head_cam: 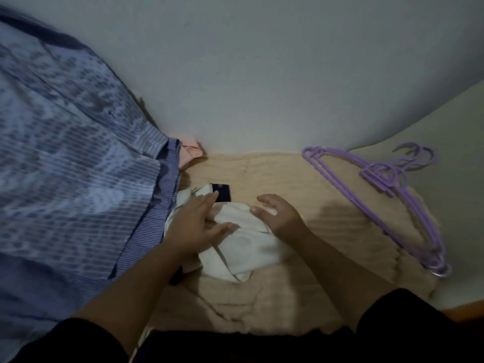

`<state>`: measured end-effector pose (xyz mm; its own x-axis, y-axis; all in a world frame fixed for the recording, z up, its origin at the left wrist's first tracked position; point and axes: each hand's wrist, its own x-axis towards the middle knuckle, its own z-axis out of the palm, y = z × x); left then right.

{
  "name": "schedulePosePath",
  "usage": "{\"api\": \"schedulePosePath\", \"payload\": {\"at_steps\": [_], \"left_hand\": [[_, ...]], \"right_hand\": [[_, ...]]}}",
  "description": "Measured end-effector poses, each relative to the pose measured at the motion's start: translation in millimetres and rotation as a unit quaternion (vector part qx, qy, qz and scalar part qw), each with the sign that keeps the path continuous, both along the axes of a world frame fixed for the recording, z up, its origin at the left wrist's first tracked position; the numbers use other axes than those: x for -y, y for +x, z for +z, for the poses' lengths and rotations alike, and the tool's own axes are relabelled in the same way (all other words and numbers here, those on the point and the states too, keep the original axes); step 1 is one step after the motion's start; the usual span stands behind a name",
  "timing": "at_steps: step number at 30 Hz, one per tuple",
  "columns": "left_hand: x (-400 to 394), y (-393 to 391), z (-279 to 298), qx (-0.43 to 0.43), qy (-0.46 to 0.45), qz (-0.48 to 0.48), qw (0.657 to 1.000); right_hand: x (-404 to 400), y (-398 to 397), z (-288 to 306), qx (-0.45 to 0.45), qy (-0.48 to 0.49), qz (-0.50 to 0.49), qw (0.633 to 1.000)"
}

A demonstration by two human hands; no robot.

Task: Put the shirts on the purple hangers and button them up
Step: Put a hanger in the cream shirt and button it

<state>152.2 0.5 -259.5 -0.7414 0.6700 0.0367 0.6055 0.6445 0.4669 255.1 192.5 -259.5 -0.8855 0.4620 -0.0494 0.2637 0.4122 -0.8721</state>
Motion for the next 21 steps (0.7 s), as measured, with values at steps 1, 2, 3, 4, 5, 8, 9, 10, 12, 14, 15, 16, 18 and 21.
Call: {"api": "schedulePosePath", "payload": {"at_steps": [1,2,3,4,5,8,9,10,12,14,15,16,18,21], "left_hand": [[6.9,-5.9,-0.8,0.001,0.003,0.001,1.0],[13.3,-10.8,-2.2,0.006,0.007,0.004,1.0],[18.9,-14.0,-3.0,0.012,0.011,0.004,1.0],[23.7,-16.3,-4.1,0.018,0.009,0.001,1.0],[27.5,-17.8,-4.8,0.024,0.001,-0.005,1.0],[32.0,-18.7,-7.1,0.046,-0.016,-0.003,0.999],[31.8,-19.6,-8.6,0.051,-0.013,-0.001,0.999],[30.6,-20.6,-10.4,0.053,-0.007,0.001,0.999],[27.1,-22.0,-13.6,0.05,-0.002,0.001,0.999],[23.1,-20.3,-16.5,0.036,-0.008,-0.006,0.999],[19.6,-17.4,-16.7,0.025,-0.01,-0.014,1.0],[17.4,-15.2,-17.3,0.016,-0.012,-0.019,1.0],[10.9,-8.4,-16.8,-0.002,-0.02,-0.025,0.999],[-3.5,0.7,-17.6,-0.031,-0.085,-0.044,0.995]], "right_hand": [[10.0,-9.8,-1.9,0.028,0.009,0.034,0.999],[19.1,-19.4,-5.0,0.064,0.021,0.067,0.995],[26.6,-28.3,-9.3,0.101,0.039,0.095,0.99],[32.2,-36.4,-14.1,0.135,0.061,0.119,0.982],[36.5,-43.1,-18.1,0.162,0.086,0.135,0.974],[39.7,-52.0,-27.6,0.174,0.095,0.112,0.974],[38.4,-51.6,-27.9,0.153,0.062,0.085,0.983],[36.2,-49.2,-25.7,0.125,0.018,0.061,0.99],[29.0,-41.5,-18.2,0.088,-0.064,0.033,0.994],[17.2,-31.7,-11.1,0.079,-0.085,0.016,0.993],[9.1,-25.2,-7.3,0.078,-0.076,0.009,0.994],[1.8,-19.3,-4.7,0.078,-0.065,0.002,0.995],[-18.5,-2.1,-0.1,0.076,-0.038,-0.026,0.996],[-52.7,32.2,5.4,0.092,0.041,-0.053,0.994]]}}
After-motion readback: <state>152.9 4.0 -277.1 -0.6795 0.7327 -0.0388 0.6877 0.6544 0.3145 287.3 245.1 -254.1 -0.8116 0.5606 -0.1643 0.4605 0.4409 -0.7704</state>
